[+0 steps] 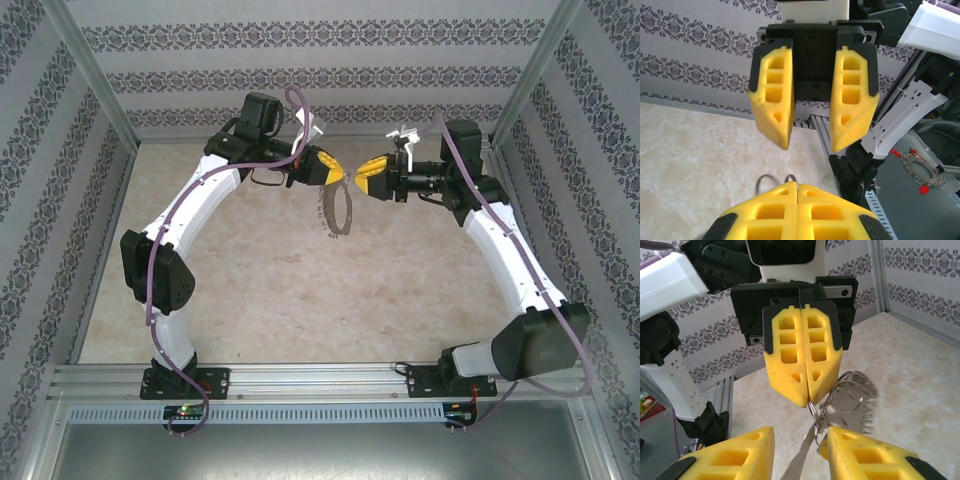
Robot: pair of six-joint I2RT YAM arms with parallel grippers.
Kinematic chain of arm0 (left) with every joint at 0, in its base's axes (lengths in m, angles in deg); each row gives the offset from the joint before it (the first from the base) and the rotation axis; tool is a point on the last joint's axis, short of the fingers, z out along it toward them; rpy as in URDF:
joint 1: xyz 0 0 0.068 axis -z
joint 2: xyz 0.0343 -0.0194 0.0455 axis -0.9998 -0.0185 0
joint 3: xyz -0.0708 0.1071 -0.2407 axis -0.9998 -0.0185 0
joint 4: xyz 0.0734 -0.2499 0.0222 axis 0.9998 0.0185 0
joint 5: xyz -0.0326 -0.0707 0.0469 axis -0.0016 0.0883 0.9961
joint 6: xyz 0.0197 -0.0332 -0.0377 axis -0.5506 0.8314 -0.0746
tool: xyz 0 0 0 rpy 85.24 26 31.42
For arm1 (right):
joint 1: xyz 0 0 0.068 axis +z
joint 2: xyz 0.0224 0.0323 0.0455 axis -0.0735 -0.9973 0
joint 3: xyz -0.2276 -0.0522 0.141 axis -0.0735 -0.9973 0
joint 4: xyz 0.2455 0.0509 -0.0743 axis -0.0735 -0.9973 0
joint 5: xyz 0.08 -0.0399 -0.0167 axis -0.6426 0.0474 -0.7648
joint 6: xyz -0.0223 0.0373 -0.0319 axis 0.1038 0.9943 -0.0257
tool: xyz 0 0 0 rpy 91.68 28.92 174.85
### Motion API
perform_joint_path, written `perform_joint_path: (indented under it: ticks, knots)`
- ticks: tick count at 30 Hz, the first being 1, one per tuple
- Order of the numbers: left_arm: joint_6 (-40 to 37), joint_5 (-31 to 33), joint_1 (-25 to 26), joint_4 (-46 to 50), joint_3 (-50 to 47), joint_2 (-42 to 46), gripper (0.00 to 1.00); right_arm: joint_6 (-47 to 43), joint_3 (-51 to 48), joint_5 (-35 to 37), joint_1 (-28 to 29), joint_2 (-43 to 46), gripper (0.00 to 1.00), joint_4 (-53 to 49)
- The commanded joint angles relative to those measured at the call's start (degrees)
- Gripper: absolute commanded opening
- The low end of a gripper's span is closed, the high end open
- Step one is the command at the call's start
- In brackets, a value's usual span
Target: Put the keys on the keyring
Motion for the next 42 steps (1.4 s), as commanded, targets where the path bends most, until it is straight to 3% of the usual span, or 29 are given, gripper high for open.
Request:
perform_joint_path:
  ticks: [1,12,16,19,27,28,31,34,42]
  knots:
    - [1.22,-2.84,0.73,-3.71,-0.17,2.74,0.00,1.78,0.69,-1.09,1.19,-1.32,0.33,3.87]
    - [1.22,-2.84,0.83,-3.75,-0.14,2.61,0.00,2.28,2.11,-1.18,2.79,-4.49,0.31,4.92]
    - [1.21,-2.84,0.91,-3.72,-0.23,2.65,0.00,2.32,2.28,-1.11,3.07,-4.91,0.17,5.24]
    - [1.21,-2.86,0.90,-3.75,-0.29,2.65,0.00,2.48,2.55,-1.10,3.17,-5.11,0.00,5.27]
    - [1.97,-1.70,1.04,-3.96,-0.35,2.69,0.00,0.64,3.46,-0.28,2.66,-4.41,0.00,2.78]
    - [2.77,-0.30,0.92,-4.42,-0.27,2.79,0.00,-0.22,3.96,0.21,2.49,-4.35,0.00,1.71]
    - [2.73,0.75,0.26,-3.95,-0.01,3.07,0.17,-3.82,6.36,2.77,2.27,-4.51,0.00,-3.95]
    - [1.36,1.78,-0.99,-2.68,-0.26,4.32,0.26,-7.80,10.10,4.87,2.20,-5.46,0.00,-10.83]
    - [-5.16,5.61,-3.13,5.69,1.54,6.32,0.33,-20.83,28.54,12.17,3.54,-12.59,0.00,-35.57]
